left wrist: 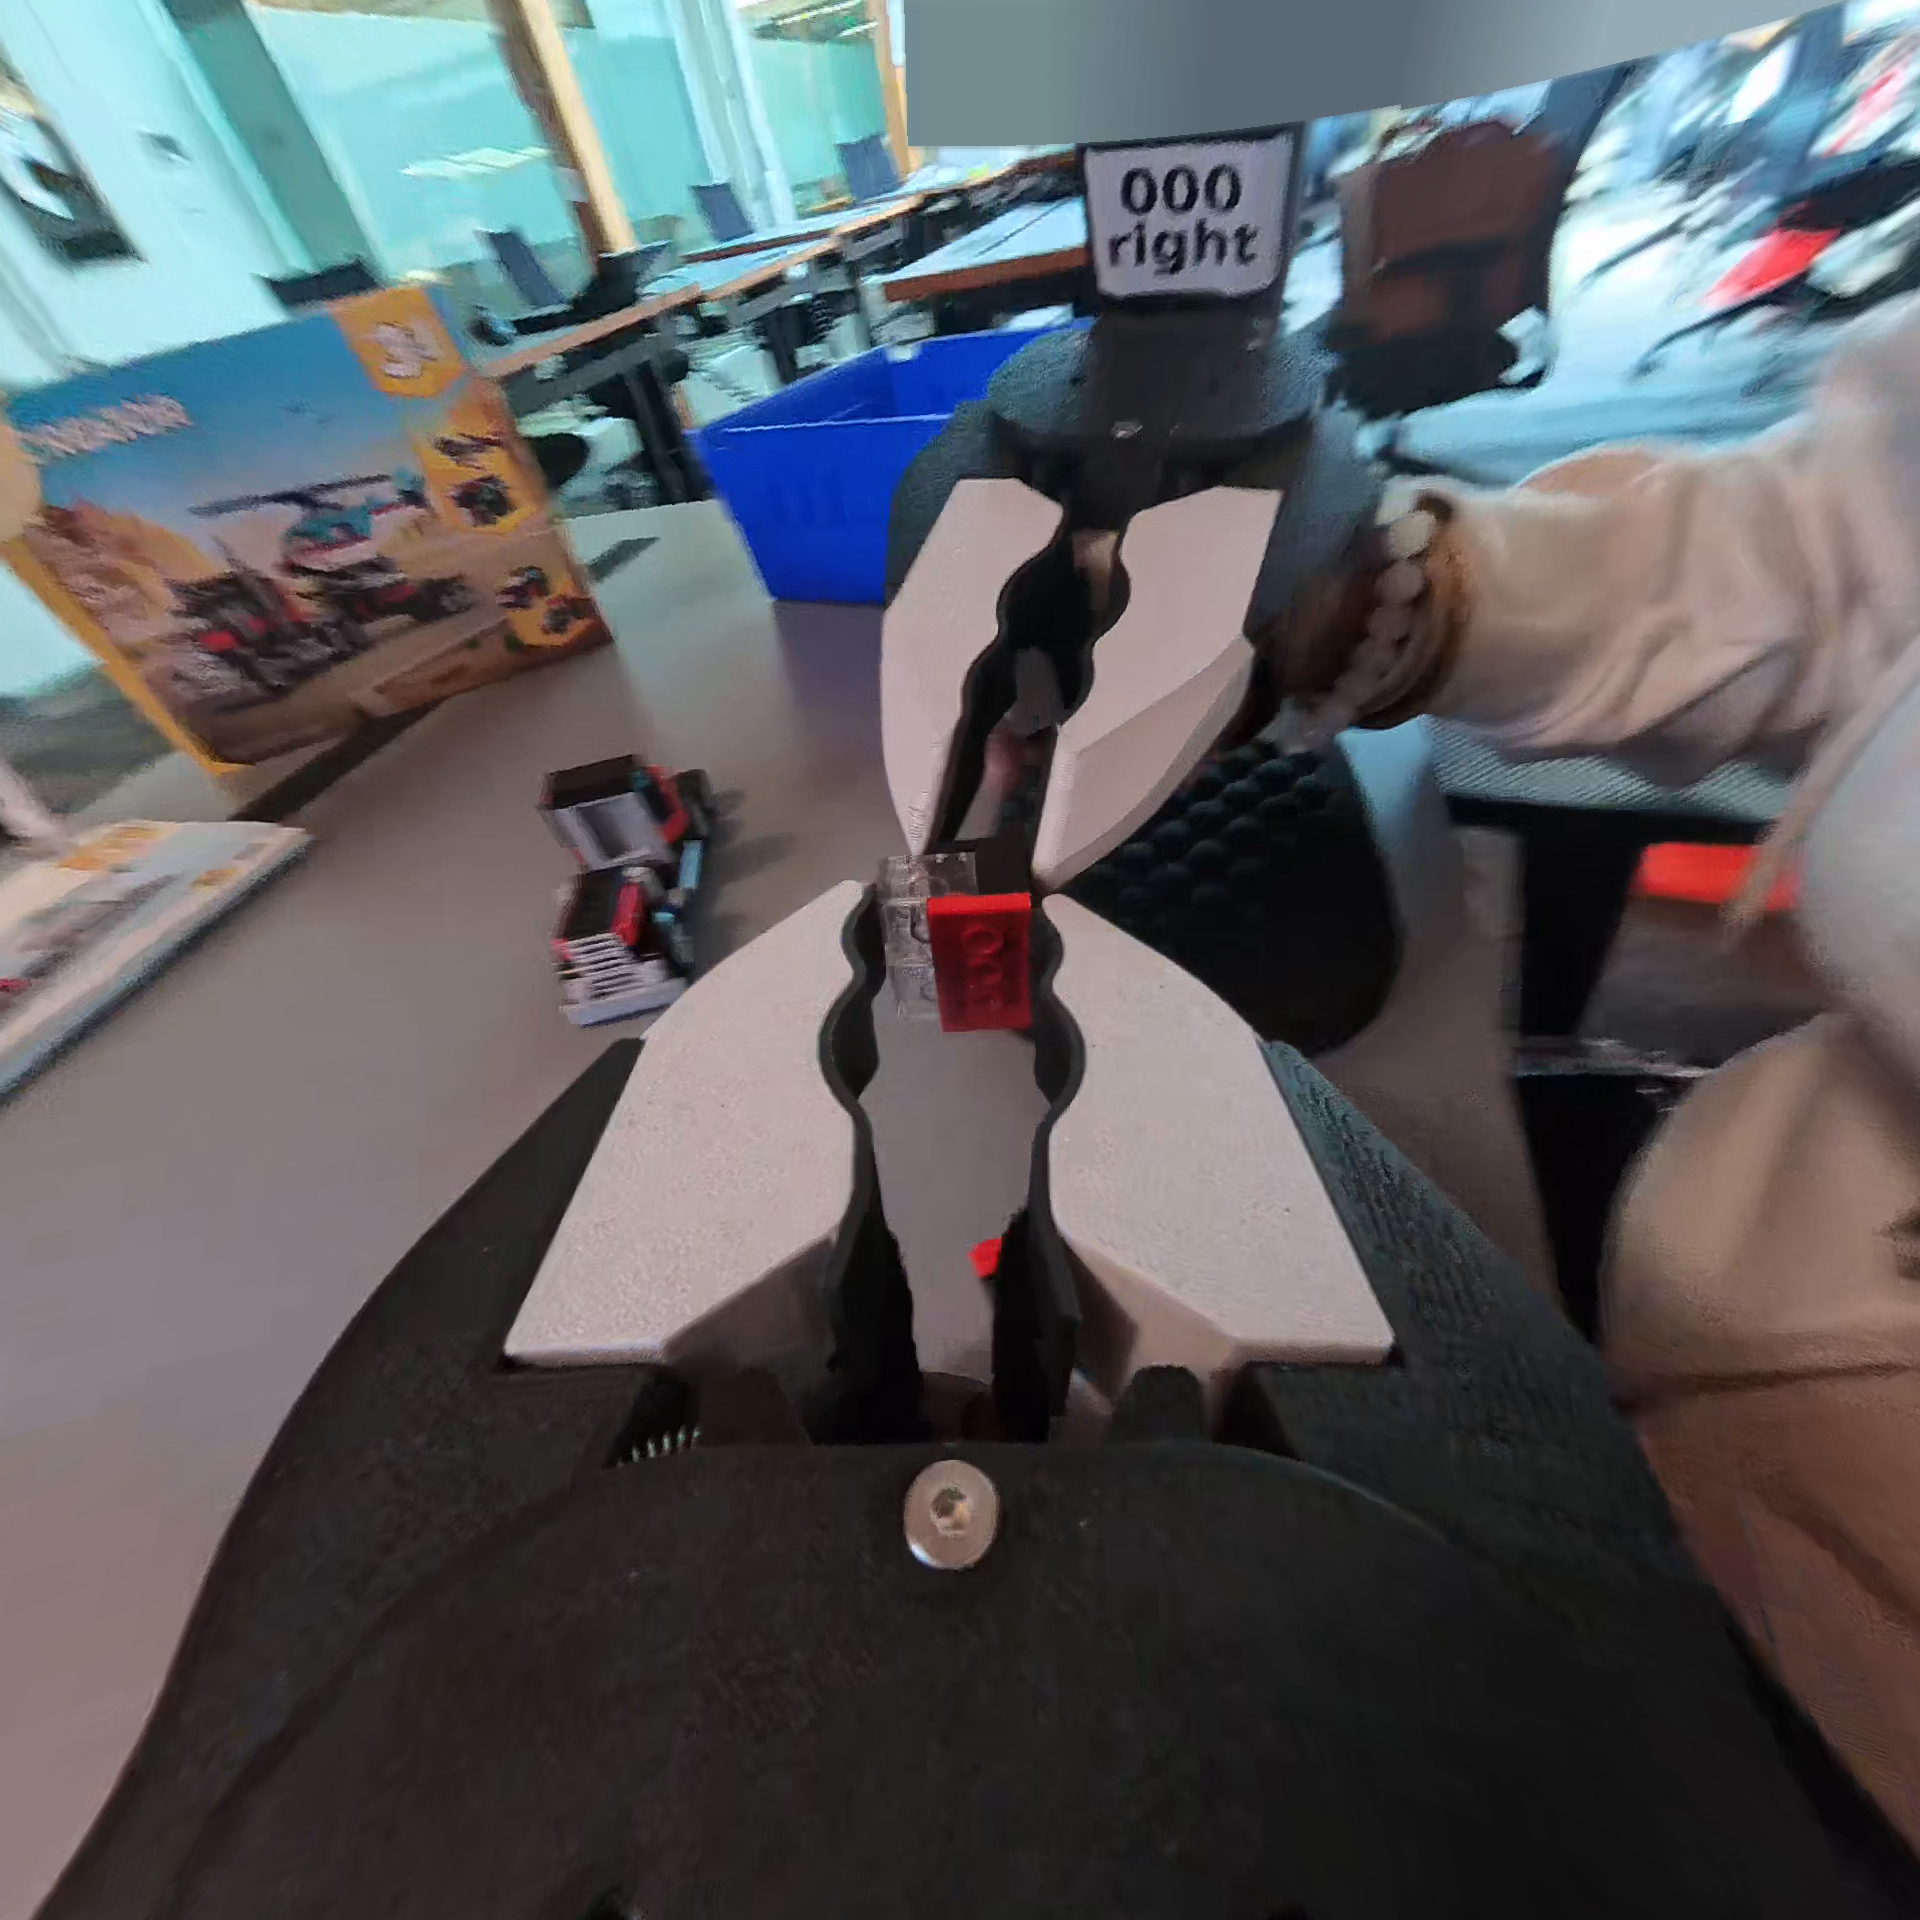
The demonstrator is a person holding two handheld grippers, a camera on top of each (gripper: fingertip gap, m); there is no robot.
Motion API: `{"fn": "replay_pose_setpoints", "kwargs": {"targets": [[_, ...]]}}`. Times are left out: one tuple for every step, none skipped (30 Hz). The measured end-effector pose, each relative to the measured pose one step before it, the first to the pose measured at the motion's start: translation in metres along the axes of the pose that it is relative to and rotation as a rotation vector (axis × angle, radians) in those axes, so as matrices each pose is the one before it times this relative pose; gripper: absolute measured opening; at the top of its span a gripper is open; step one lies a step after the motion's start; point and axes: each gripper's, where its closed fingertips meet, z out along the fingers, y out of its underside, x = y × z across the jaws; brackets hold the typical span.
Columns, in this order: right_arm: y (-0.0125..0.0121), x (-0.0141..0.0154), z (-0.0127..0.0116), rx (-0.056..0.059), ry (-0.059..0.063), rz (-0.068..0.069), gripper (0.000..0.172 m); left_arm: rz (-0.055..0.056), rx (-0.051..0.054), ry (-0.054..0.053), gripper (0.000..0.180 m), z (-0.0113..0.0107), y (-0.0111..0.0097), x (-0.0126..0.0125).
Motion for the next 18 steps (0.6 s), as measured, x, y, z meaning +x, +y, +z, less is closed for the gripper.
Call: {"fn": "replay_pose_setpoints", "kwargs": {"targets": [[-0.00028,0.00387,-0.00149,0.0180,0.0176,0.0284,0.006,0.0568,-0.0051,-0.0831,0.026,-0.00021,-0.00022,-0.00748],[-0.00326,0.00073,-0.00103,0.0435,-0.0104,0.0683,0.005,0.0629,0.0151,-0.0619,0.026,-0.00043,-0.00279,-0.00424],[-0.00294,0.00077,-0.00076,0.0421,-0.0177,0.0997,0.005,0.0672,0.0201,-0.0530,0.026,-0.00055,-0.00374,-0.00291],[-0.00290,-0.00031,-0.00019,0.0411,-0.0273,0.1048,0.011,0.0980,0.0271,-0.0496,0.026,-0.00098,-0.00462,-0.00230],[-0.00228,-0.00170,0.00069,0.0343,-0.0333,0.1034,0.024,0.1339,0.0470,-0.0469,0.027,-0.00190,-0.00700,-0.00117],[-0.00108,-0.00191,0.00182,0.0189,-0.0285,0.0962,0.040,0.1319,0.0458,-0.0581,0.026,-0.00187,-0.00726,-0.00293],[-0.00080,-0.00362,0.00188,0.0128,-0.0308,0.0653,0.046,0.1018,0.0172,-0.0425,0.026,-0.00082,-0.00390,-0.00223],[-0.00300,-0.00317,0.00119,0.0263,-0.0178,0.0325,0.045,0.0721,0.0022,-0.0021,0.027,0.00026,-0.00121,0.00220],[-0.00340,-0.00169,0.00095,0.0253,-0.0031,0.0158,0.044,0.0478,0.0055,0.0032,0.027,0.00045,-0.00109,0.00280],[-0.00168,-0.00056,0.00067,0.0076,0.0015,0.0110,0.042,0.0303,0.0114,-0.0053,0.026,0.00006,-0.00196,0.00127],[0.00107,0.00114,0.00035,-0.0130,0.0076,-0.0004,0.037,0.0159,0.0074,-0.0010,0.026,-0.00043,-0.00162,0.00093],[0.00217,0.00183,-0.00024,-0.0182,0.0089,-0.0142,0.034,0.0016,-0.0026,0.0032,0.026,-0.00037,-0.00020,0.00061],[0.00225,0.00191,-0.00072,-0.0126,0.0063,-0.0075,0.031,-0.0055,-0.0056,0.0069,0.026,-0.00008,0.00049,0.00101],[0.00109,0.00004,-0.00030,-0.0026,-0.0083,0.0120,0.031,-0.0004,-0.0040,0.0066,0.026,-0.00007,0.00052,0.00126],[0.00116,-0.00085,-0.00023,-0.0033,-0.0138,0.0174,0.031,0.0072,0.0006,0.0040,0.026,-0.00022,-0.00050,0.00118],[0.00118,-0.00090,-0.00046,-0.0077,-0.0120,0.0145,0.031,0.0041,0.0020,0.0057,0.026,-0.00026,-0.00087,0.00112],[0.00159,-0.00094,-0.00056,-0.0135,-0.0114,0.0105,0.032,-0.0007,0.0030,0.0090,0.026,-0.00026,-0.00111,0.00137],[0.00210,-0.00079,-0.00003,-0.0189,-0.0115,0.0160,0.033,0.0033,0.0051,0.0062,0.026,-0.00028,-0.00117,0.00104]]}}
